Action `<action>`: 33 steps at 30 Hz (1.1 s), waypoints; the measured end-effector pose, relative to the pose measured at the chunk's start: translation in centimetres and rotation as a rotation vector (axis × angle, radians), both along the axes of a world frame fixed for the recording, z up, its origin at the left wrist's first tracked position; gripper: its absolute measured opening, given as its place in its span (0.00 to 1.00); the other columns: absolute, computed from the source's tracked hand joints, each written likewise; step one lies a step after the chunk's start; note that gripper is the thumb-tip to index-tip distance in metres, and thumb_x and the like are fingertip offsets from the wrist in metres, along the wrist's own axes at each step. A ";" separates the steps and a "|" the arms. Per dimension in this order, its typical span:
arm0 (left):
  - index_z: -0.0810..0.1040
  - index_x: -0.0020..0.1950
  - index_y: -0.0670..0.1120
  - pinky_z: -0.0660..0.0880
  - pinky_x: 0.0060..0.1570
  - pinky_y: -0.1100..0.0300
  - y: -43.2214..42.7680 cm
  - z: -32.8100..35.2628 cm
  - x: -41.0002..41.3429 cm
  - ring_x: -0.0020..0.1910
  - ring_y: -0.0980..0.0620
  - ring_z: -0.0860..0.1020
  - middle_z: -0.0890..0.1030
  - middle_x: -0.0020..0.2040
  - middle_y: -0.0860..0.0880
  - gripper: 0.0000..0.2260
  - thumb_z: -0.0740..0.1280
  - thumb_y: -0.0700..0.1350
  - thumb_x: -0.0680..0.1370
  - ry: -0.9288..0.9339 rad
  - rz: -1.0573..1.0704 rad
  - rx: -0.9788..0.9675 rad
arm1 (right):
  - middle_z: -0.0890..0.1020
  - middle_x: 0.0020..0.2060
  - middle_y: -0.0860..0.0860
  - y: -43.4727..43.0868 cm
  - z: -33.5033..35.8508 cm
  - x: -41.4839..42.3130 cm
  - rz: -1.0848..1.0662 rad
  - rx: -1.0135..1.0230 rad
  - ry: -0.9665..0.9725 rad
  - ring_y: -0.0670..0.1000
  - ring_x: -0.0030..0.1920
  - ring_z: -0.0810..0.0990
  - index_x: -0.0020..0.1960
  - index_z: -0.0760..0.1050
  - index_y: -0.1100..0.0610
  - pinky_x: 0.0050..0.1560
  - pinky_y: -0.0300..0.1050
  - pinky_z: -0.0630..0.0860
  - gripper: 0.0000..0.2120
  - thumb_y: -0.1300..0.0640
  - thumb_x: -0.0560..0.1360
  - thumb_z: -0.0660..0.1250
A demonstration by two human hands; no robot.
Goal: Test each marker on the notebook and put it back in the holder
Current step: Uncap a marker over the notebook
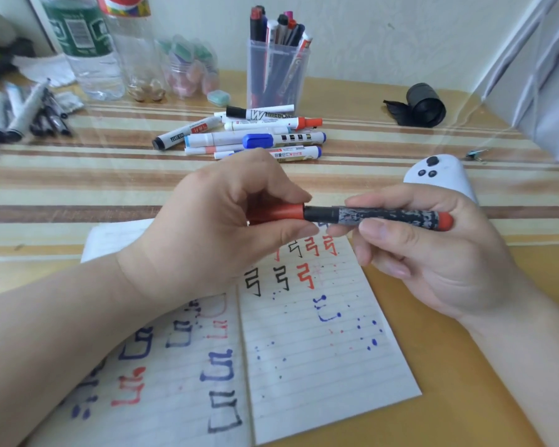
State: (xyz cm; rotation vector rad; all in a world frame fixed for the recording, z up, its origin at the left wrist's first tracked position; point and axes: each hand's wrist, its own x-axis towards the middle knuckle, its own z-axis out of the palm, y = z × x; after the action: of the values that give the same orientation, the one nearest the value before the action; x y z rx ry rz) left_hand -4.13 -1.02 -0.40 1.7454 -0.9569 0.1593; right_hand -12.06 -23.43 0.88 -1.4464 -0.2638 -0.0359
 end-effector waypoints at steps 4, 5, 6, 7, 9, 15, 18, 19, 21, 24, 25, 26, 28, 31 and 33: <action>0.85 0.53 0.49 0.74 0.43 0.65 -0.1 0.4 -0.2 0.40 0.54 0.81 0.82 0.42 0.54 0.08 0.75 0.49 0.75 -0.095 0.019 0.075 | 0.85 0.46 0.67 -0.5 -0.1 0.1 0.079 0.058 0.044 0.56 0.38 0.80 0.55 0.84 0.63 0.25 0.39 0.65 0.20 0.50 0.70 0.75; 0.85 0.54 0.49 0.74 0.43 0.65 -0.1 0.3 -0.2 0.40 0.54 0.81 0.82 0.42 0.54 0.08 0.74 0.50 0.77 -0.086 0.012 0.079 | 0.85 0.47 0.67 -0.6 -0.2 0.1 0.075 0.052 0.042 0.56 0.38 0.80 0.55 0.84 0.63 0.26 0.38 0.66 0.20 0.50 0.70 0.75; 0.85 0.54 0.50 0.76 0.43 0.62 -0.1 0.3 -0.2 0.41 0.52 0.82 0.83 0.43 0.53 0.08 0.73 0.50 0.78 -0.064 0.002 0.078 | 0.85 0.47 0.67 -0.6 -0.2 0.1 0.071 0.040 0.034 0.56 0.39 0.80 0.56 0.84 0.63 0.26 0.38 0.66 0.20 0.50 0.70 0.76; 0.85 0.54 0.50 0.77 0.44 0.59 -0.1 0.2 -0.2 0.42 0.51 0.82 0.84 0.43 0.52 0.08 0.71 0.51 0.78 -0.026 -0.013 0.073 | 0.85 0.47 0.67 -0.7 -0.4 0.1 0.070 0.026 0.023 0.56 0.39 0.81 0.56 0.84 0.62 0.26 0.38 0.67 0.20 0.50 0.70 0.76; 0.85 0.53 0.49 0.78 0.45 0.55 0.0 0.2 -0.3 0.43 0.50 0.83 0.85 0.45 0.51 0.08 0.70 0.51 0.79 0.090 -0.074 0.053 | 0.84 0.48 0.68 -0.6 -0.5 0.1 0.081 0.001 0.007 0.57 0.40 0.81 0.58 0.83 0.62 0.26 0.39 0.68 0.19 0.51 0.71 0.76; 0.79 0.41 0.42 0.66 0.28 0.70 -0.5 0.5 -1.3 0.25 0.60 0.70 0.79 0.31 0.53 0.10 0.71 0.48 0.76 0.336 -0.163 -0.026 | 0.86 0.40 0.52 0.7 -0.6 -0.4 0.068 -0.235 -0.015 0.46 0.33 0.78 0.56 0.85 0.56 0.30 0.35 0.70 0.10 0.53 0.77 0.72; 0.76 0.39 0.45 0.64 0.26 0.66 -0.4 0.7 -1.3 0.24 0.56 0.65 0.71 0.26 0.57 0.12 0.68 0.50 0.78 0.381 -0.100 -0.060 | 0.77 0.30 0.48 1.6 -0.5 -0.6 -0.090 -0.560 -0.136 0.47 0.30 0.72 0.46 0.81 0.50 0.32 0.41 0.69 0.12 0.41 0.78 0.68; 0.76 0.38 0.45 0.63 0.27 0.65 -0.4 0.8 -1.3 0.24 0.55 0.64 0.71 0.26 0.57 0.14 0.66 0.52 0.79 0.413 -0.082 -0.066 | 0.75 0.28 0.49 1.9 -0.5 -0.7 -0.121 -0.599 -0.162 0.48 0.29 0.70 0.44 0.78 0.50 0.31 0.42 0.68 0.13 0.40 0.77 0.68; 0.76 0.38 0.45 0.62 0.29 0.63 -0.4 0.9 -1.2 0.24 0.53 0.64 0.71 0.26 0.57 0.16 0.63 0.54 0.80 0.438 -0.028 -0.053 | 0.71 0.26 0.45 2.5 -0.4 -1.0 -0.131 -0.606 -0.216 0.43 0.27 0.66 0.42 0.75 0.52 0.29 0.36 0.65 0.12 0.44 0.78 0.67; 0.76 0.36 0.49 0.61 0.28 0.63 -0.5 1.1 -1.2 0.22 0.56 0.64 0.70 0.24 0.57 0.17 0.61 0.56 0.80 0.392 0.028 -0.009 | 0.69 0.26 0.42 3.0 -0.3 -1.3 -0.131 -0.593 -0.247 0.41 0.27 0.66 0.41 0.74 0.53 0.29 0.33 0.64 0.12 0.47 0.79 0.67; 0.75 0.36 0.50 0.61 0.26 0.63 -0.6 1.2 -1.3 0.22 0.57 0.65 0.70 0.24 0.57 0.16 0.61 0.56 0.80 0.378 0.035 0.002 | 0.69 0.26 0.42 3.1 -0.4 -1.3 -0.136 -0.588 -0.250 0.41 0.27 0.66 0.41 0.74 0.54 0.29 0.34 0.64 0.12 0.47 0.78 0.67; 0.75 0.36 0.51 0.62 0.25 0.64 -0.6 1.2 -1.2 0.21 0.58 0.65 0.71 0.24 0.58 0.16 0.61 0.57 0.80 0.361 0.043 0.015 | 0.69 0.25 0.43 3.1 -0.4 -1.3 -0.142 -0.575 -0.243 0.42 0.27 0.66 0.41 0.74 0.54 0.29 0.34 0.64 0.12 0.47 0.78 0.67; 0.76 0.38 0.50 0.62 0.26 0.66 -0.6 1.3 -1.3 0.22 0.58 0.66 0.71 0.25 0.58 0.16 0.61 0.57 0.80 0.344 0.040 0.016 | 0.70 0.25 0.43 3.1 -0.6 -1.1 -0.142 -0.498 -0.206 0.43 0.26 0.66 0.42 0.74 0.54 0.29 0.35 0.64 0.12 0.47 0.77 0.68; 0.78 0.43 0.46 0.65 0.29 0.70 -0.5 0.8 -1.2 0.26 0.59 0.70 0.73 0.30 0.55 0.17 0.61 0.57 0.82 0.383 -0.001 -0.030 | 0.73 0.26 0.44 3.0 -0.2 -0.6 -0.126 -0.263 -0.142 0.44 0.24 0.66 0.48 0.74 0.56 0.29 0.36 0.65 0.09 0.53 0.75 0.73; 0.79 0.47 0.47 0.67 0.34 0.68 -0.3 0.5 -0.8 0.30 0.58 0.71 0.75 0.34 0.53 0.15 0.59 0.55 0.83 0.388 0.014 -0.041 | 0.71 0.27 0.47 2.7 0.4 -0.3 -0.109 -0.066 -0.087 0.51 0.25 0.61 0.50 0.75 0.56 0.27 0.40 0.62 0.12 0.57 0.73 0.77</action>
State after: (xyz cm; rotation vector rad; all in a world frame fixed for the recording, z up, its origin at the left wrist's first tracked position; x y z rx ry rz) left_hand -4.96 -1.29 0.06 1.6664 -0.6523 -0.1468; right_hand -12.41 -20.70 1.31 -1.5260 -0.2591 -0.1800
